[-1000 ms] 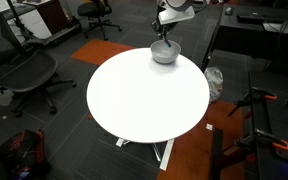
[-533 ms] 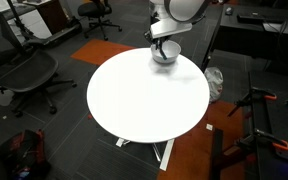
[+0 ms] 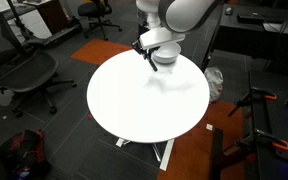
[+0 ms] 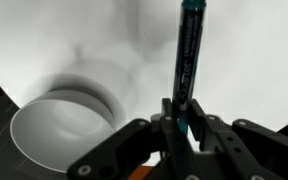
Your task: Remove the marker from the bowl and put it on the table
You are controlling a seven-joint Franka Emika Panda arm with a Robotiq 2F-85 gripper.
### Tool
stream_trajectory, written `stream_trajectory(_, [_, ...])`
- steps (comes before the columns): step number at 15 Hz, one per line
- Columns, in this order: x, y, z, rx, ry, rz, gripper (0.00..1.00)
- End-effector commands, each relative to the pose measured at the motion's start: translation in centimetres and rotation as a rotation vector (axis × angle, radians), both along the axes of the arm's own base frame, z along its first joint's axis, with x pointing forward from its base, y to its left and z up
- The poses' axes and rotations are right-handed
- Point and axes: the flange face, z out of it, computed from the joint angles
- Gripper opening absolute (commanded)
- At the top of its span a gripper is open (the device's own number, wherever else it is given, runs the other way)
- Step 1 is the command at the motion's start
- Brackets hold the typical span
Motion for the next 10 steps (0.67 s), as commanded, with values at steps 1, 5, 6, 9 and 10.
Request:
stream_trajectory(1, [2.0, -1.3, 0.3, 0.010, -0.048, -0.008, 0.05])
stream_trajectory(5, [4.8, -4.2, -1.1, -0.001, -0.061, -0.015, 0.05])
stream_trajectory(6, [5.5, -4.9, -1.6, -0.005, -0.066, -0.012, 0.05])
stream_trajectory(9, [7.7, -6.9, -3.7, -0.012, -0.070, -0.019, 0.05])
stream_trajectory(10, [8.3, -7.4, -4.3, -0.010, -0.072, -0.020, 0.05])
